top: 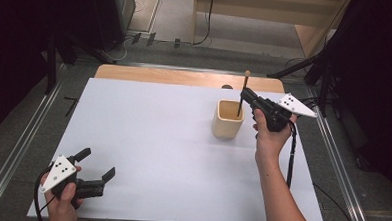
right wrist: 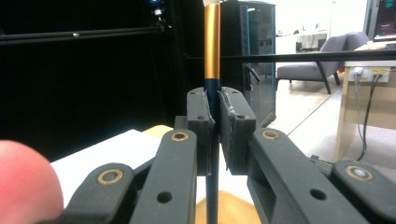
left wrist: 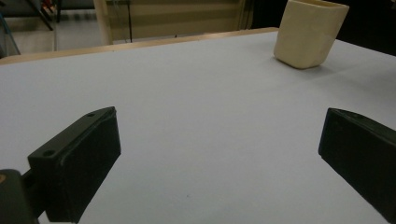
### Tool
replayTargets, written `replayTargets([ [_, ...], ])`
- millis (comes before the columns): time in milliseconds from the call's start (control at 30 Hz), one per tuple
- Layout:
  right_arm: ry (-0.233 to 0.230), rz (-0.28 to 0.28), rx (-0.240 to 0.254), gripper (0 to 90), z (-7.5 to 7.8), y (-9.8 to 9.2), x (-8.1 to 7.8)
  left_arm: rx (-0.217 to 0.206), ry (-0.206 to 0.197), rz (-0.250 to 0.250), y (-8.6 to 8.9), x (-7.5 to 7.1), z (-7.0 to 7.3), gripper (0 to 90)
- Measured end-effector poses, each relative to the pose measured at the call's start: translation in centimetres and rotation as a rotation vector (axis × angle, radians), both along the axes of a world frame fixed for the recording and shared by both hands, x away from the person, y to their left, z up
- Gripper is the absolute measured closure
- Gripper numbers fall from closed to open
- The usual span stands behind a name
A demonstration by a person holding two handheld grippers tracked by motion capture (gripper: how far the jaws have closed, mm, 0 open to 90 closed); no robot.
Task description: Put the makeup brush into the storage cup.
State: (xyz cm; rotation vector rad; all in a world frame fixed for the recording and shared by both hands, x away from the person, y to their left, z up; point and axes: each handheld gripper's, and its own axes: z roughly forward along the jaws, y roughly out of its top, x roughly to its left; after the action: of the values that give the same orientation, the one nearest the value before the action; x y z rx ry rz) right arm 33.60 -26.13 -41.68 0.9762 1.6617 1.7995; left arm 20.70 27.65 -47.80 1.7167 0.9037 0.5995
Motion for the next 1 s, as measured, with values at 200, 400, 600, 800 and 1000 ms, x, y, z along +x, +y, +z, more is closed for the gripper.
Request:
replayTargets([
  [200,0.008,-0.004,-0.013,84.5,-0.3,-0.1,0.2,0.0,0.0,0.0,0.0,0.0,0.0,0.0],
  [400,0.016,0.002,-0.031,84.5,-0.8,0.2,0.5,0.001,0.001,0.001,0.0,0.0,0.0,0.0],
  [600,0.022,0.001,-0.049,84.5,-1.2,0.4,0.6,-0.002,0.0,0.001,0.1,0.0,0.0,0.0],
  [800,0.032,0.0,-0.059,84.5,-1.6,0.6,0.6,-0.005,-0.001,0.002,0.1,0.0,0.0,0.0],
  [1000,0.065,-0.01,-0.06,84.5,-2.9,0.3,0.5,-0.001,0.001,0.001,0.1,0.0,0.0,0.0],
])
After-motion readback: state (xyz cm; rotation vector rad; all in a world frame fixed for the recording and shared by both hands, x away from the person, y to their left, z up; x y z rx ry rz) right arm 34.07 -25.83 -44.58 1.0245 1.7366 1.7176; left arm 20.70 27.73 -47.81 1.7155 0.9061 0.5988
